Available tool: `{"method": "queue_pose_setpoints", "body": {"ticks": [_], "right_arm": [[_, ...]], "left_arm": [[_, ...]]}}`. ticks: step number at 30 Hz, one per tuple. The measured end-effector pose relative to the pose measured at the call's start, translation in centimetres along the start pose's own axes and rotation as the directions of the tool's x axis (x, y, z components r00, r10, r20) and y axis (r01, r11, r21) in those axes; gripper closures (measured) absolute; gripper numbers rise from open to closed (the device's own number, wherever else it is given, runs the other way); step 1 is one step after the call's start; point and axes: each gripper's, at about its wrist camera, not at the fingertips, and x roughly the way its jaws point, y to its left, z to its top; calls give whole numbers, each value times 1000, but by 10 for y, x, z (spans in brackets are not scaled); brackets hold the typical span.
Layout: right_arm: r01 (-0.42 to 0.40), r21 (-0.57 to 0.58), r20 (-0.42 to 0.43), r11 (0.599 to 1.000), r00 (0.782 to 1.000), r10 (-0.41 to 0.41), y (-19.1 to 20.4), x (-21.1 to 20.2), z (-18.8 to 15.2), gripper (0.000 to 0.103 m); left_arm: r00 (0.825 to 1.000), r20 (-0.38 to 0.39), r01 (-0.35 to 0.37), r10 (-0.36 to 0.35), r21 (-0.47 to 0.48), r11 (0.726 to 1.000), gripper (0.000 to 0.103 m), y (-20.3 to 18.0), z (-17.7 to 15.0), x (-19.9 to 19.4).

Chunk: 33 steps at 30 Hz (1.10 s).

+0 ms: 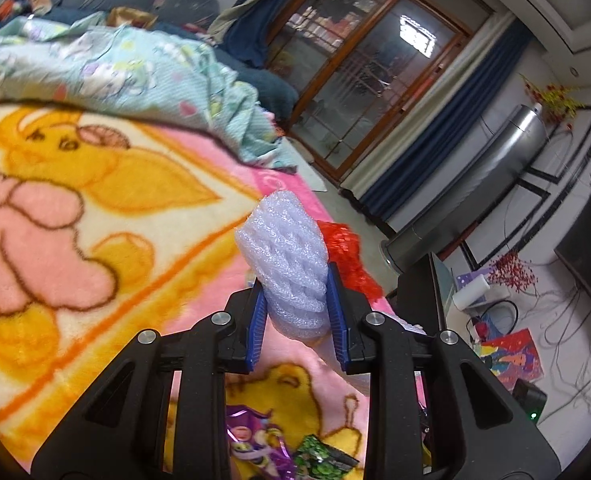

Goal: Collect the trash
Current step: 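Carry the foam net and chocolate wrapper with both tools over the yellow bin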

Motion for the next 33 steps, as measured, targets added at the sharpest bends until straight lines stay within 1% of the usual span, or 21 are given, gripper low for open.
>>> {"method": "queue_pose_setpoints", "body": {"ticks": [6, 12, 22, 33], "right_arm": [[-15, -2, 40, 1000, 999, 15, 4, -19, 3, 85], [-18, 22, 85, 1000, 996, 16, -3, -38, 9, 85], [-11, 81, 153, 997, 988, -2, -25, -65, 13, 85], [1, 155, 195, 988, 980, -32, -51, -81, 14, 85]], "left_arm": [[1000, 13, 17, -19, 97, 995, 82, -28, -8, -5], [999, 11, 47, -50, 170, 984, 82, -53, -17, -7], [996, -27, 91, -87, 256, 962, 82, -87, -39, -2], [992, -61, 128, -115, 326, 937, 82, -115, -57, 1]]}}
